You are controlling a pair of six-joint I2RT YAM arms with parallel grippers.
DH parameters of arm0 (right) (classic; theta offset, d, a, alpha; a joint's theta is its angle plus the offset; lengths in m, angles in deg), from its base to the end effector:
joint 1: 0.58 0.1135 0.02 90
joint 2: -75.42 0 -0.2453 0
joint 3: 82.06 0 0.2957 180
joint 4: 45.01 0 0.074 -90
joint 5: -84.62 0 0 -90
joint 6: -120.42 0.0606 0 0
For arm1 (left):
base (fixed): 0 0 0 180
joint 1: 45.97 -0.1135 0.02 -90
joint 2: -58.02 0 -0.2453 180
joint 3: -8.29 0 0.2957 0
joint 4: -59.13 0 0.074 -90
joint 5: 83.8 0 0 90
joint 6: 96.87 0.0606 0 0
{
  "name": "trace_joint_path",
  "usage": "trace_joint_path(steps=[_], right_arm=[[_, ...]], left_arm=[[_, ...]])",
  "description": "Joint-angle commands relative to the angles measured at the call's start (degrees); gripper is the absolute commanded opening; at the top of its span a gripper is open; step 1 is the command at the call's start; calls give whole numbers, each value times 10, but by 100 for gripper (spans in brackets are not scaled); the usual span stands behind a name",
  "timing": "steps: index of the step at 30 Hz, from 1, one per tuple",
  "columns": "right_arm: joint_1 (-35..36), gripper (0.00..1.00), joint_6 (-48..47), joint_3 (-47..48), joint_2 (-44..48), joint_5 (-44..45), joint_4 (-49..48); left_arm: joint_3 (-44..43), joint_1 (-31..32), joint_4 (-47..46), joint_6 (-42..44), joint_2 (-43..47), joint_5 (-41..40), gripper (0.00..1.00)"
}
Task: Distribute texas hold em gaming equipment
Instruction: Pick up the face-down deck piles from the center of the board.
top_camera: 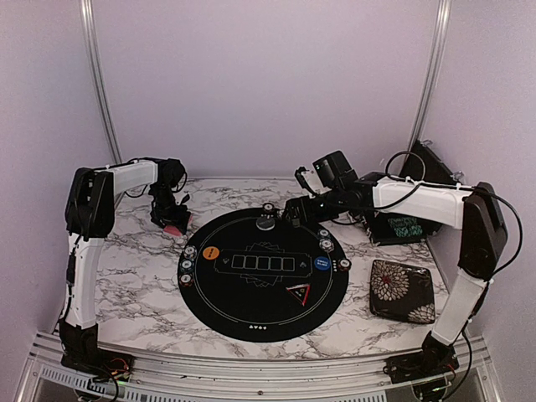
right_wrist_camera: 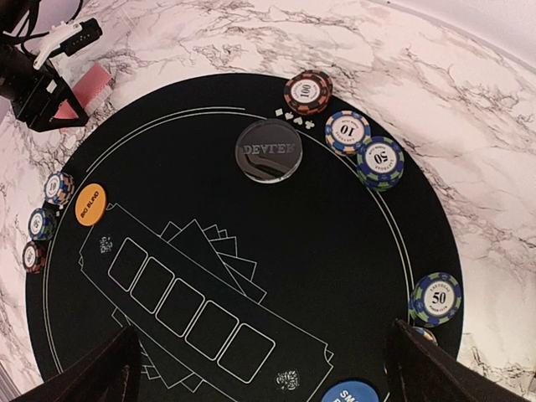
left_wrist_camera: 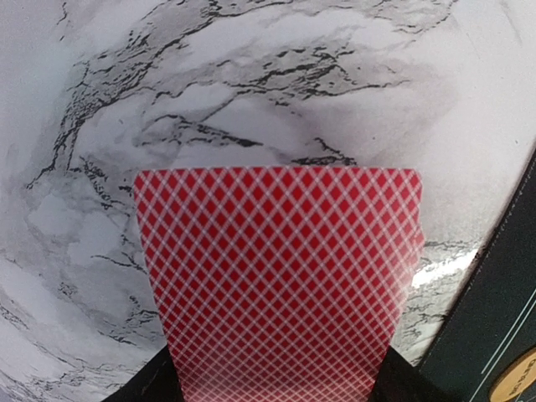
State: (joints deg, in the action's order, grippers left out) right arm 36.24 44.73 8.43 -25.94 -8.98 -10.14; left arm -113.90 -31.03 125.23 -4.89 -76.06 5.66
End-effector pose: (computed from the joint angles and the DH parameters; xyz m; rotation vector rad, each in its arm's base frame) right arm 0.3600 0.2743 0.2019 -0.5037 2.3724 0.4943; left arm 0.4910 -0.1304 0.0971 0.4299 2.9005 -0.0211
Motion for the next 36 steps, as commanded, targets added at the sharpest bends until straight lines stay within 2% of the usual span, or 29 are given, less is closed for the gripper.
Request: trace_joint_path(steps=[1,12,21,36], right_arm=[[-4,98,-7,-4,9,-2,-7],[-4,98,-4,-6,9,-5,-10],[-4,99,-1,-7,8,-7,-13],[-4,98,7,-7,1,-22,-23]], left_arm=[[0,2,34,9,-32,3,69],[-12,1,24,10,-29,12,47],[-13,0,9,12,-10,43,47],[1,1,-8,7,20,16,47]])
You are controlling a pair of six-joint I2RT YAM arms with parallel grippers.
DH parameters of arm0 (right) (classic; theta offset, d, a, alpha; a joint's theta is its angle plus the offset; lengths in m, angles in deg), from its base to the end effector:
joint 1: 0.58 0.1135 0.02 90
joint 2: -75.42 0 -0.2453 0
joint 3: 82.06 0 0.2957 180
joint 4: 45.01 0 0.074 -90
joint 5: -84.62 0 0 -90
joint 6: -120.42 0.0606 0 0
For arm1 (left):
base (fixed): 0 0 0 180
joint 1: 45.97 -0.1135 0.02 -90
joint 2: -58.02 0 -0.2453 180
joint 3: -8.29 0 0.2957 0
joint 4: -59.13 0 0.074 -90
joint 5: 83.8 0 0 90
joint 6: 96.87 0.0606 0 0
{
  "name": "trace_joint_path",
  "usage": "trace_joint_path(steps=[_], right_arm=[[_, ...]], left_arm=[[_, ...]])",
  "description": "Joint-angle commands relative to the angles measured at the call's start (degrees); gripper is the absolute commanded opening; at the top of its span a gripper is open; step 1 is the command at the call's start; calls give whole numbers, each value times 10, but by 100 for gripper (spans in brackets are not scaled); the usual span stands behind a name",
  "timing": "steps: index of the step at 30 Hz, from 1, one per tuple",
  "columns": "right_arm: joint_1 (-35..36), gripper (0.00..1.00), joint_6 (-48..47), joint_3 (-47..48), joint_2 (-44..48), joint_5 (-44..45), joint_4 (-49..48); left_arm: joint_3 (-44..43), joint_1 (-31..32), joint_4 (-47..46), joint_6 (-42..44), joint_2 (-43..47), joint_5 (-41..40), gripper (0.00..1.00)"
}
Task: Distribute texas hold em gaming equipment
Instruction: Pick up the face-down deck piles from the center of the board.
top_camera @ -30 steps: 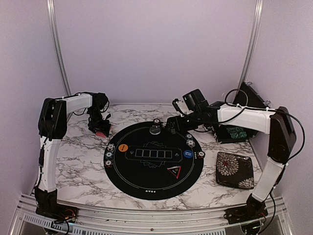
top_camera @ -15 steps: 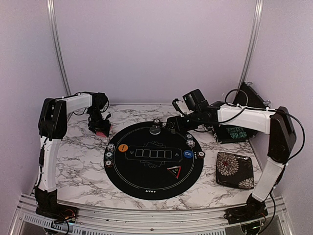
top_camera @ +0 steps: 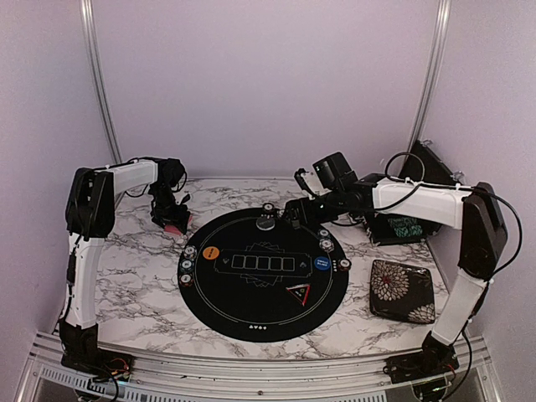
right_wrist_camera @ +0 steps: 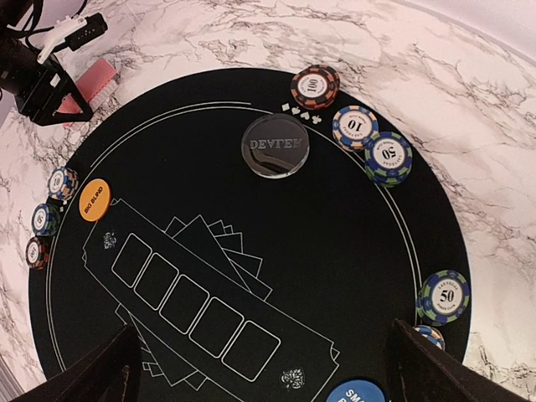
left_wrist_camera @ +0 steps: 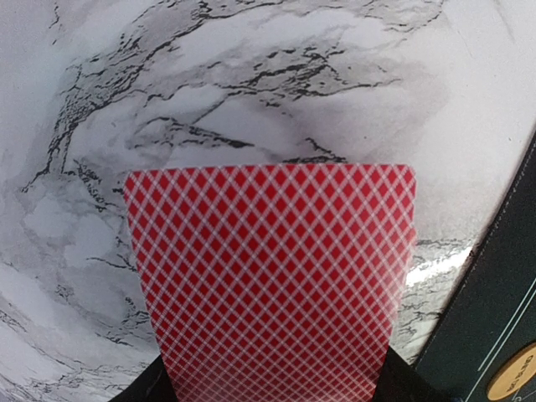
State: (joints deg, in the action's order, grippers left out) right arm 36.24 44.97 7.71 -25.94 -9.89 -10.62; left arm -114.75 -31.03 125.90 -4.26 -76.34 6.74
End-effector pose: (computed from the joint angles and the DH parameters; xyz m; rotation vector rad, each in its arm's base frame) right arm 0.3585 0.2743 0.1979 -0.5078 2.3796 0.5126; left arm 0.4919 -0.1318 0.0991 0.4493 2.9010 -0.0466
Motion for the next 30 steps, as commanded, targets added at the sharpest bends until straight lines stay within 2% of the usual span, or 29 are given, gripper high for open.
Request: trace_joint_path(steps=[1,30], right_arm=[[-4,98,6,1,0,-14,-20],[-5,99,39,4,-15,-43,-49]], left_arm=[[11,2,-17,2,25,6,47],[31,10,-27,2,65,-2,46]])
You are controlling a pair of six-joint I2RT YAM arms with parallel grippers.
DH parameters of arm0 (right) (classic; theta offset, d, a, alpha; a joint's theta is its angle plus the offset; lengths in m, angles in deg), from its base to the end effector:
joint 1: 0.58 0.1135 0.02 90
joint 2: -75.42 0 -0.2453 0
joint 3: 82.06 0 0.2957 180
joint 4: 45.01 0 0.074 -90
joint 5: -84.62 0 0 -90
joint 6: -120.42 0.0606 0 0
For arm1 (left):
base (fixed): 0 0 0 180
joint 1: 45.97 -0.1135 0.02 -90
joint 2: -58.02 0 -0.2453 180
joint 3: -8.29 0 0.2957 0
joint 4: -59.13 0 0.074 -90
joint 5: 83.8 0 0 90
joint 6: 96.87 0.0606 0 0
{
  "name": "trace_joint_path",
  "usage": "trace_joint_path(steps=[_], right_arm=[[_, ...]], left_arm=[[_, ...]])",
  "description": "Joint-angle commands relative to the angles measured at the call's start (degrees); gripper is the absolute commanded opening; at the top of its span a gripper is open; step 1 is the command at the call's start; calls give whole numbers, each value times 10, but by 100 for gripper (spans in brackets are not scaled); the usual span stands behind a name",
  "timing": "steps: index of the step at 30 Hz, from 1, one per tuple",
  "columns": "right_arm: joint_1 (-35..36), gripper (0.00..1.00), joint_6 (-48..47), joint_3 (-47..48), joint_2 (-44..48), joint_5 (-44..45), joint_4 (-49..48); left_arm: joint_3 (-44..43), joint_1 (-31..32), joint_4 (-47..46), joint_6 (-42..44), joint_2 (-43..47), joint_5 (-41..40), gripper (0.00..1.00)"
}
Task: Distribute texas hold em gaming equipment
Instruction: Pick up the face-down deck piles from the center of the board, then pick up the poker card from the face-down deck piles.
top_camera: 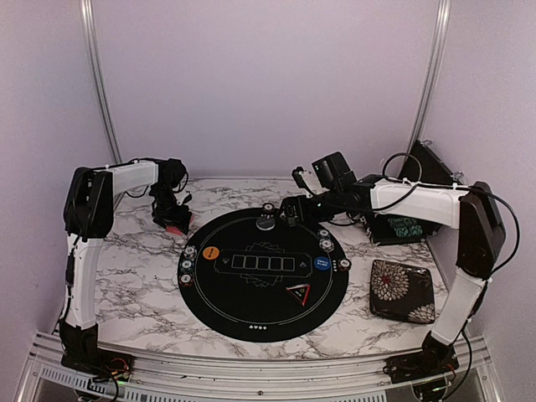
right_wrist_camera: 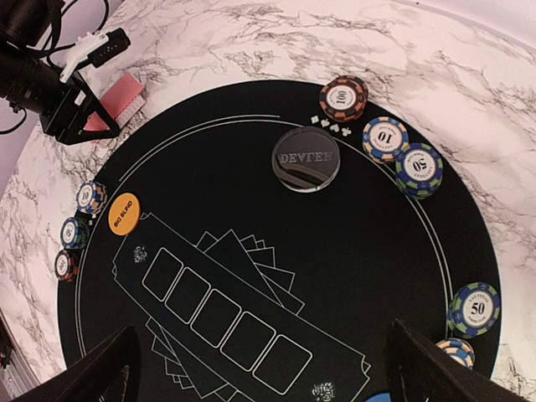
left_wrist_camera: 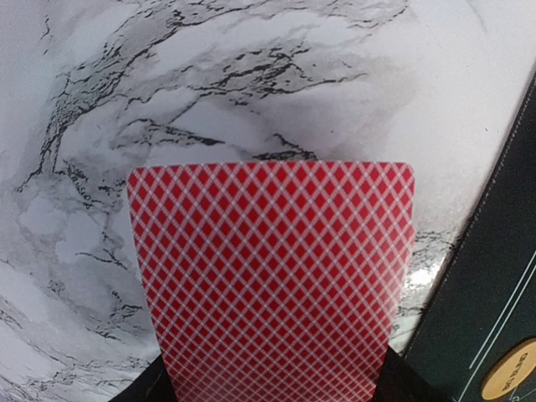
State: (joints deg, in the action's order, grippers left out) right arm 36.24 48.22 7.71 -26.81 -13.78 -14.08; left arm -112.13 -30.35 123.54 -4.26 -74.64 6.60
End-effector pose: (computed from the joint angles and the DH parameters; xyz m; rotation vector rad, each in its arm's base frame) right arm 0.3614 0.2816 0.1974 -0.4729 2.3621 0.6330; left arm 0.4875 -0.1367 0.1002 0.4622 2.8735 -0.0487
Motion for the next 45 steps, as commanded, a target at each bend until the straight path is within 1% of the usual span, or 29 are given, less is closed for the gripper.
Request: trace_joint_path(steps=[1,9,35,45], right_arm=[[-5,99,6,3,-6,-4,-15],[-9,98,13,-3,-3,-14,-23],[-11,96,36,-38,12,-31,-54],[-14,94,57,-53,13,-54,-71]], left_arm=[[6,4,-3,1,50,-12,46],[9,10,-2,-1,64,-24,46],[24,39,10,-4,96,-19,46],[36,66,21,-7,112,-15,46]])
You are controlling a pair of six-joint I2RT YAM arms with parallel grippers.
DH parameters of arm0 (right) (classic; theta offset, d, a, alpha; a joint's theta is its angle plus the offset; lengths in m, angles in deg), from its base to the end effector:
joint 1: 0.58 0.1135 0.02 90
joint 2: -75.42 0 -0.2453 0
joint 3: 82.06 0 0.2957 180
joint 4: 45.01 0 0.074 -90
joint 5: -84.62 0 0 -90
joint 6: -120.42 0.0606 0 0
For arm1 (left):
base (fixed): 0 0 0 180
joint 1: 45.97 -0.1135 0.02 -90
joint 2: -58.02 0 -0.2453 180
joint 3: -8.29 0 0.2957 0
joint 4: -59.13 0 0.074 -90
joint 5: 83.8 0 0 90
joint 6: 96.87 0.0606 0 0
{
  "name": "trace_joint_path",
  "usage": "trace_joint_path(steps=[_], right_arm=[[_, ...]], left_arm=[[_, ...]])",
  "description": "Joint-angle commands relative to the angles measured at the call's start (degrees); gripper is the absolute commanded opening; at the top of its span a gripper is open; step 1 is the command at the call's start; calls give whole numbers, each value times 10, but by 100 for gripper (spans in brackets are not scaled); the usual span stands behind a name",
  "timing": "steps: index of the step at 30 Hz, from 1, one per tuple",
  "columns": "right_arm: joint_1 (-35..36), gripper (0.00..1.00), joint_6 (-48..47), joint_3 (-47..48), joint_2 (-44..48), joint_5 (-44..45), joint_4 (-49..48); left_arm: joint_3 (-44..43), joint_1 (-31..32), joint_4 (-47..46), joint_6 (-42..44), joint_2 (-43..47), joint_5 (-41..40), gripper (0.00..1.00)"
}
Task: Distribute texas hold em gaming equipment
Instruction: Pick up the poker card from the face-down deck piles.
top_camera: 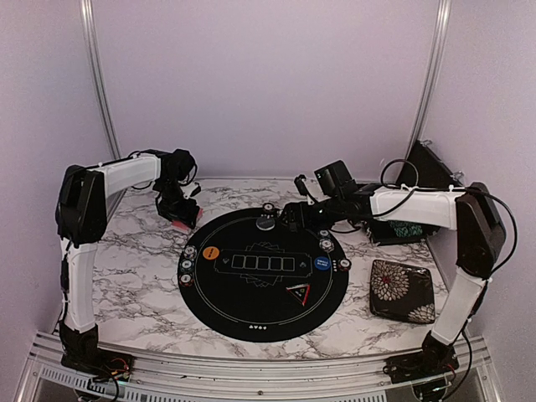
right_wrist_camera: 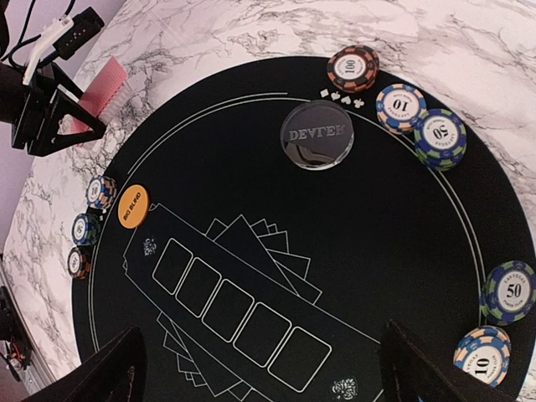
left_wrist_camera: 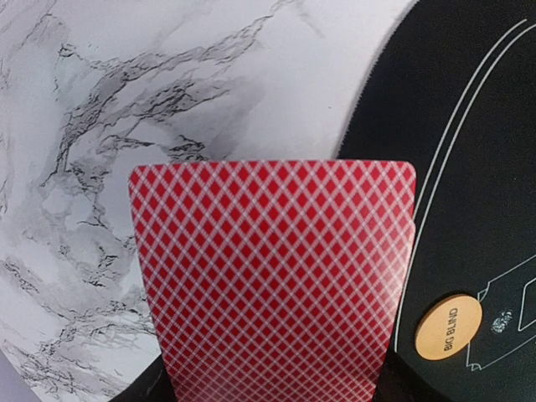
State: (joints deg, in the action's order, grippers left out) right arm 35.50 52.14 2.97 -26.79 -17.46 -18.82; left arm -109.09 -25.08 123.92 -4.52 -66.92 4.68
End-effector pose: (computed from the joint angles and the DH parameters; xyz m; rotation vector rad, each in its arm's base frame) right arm 0.3572 0.2760 0.1744 -0.4131 2.3939 0.7303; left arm 0.4625 -0.1748 0.1474 0.5649 2.7763 -0.0338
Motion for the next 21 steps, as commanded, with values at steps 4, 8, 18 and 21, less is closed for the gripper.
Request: trace_joint_path(steps=[4,8,18,21], right_arm=[[-10,91,32,-13,13,-32,-37],[-13,89,46,-22,12,-60,-55],[-34,84,105,-70,6,-163,-138],[-41,83,120,-81,1,-191,-170]], left_arm=[[17,28,19,-7,43,9,46],[26,46,19,-10,52,20,46],[43,109,19,-15,73,50,46],[48,127,19,-15,82,57,46]])
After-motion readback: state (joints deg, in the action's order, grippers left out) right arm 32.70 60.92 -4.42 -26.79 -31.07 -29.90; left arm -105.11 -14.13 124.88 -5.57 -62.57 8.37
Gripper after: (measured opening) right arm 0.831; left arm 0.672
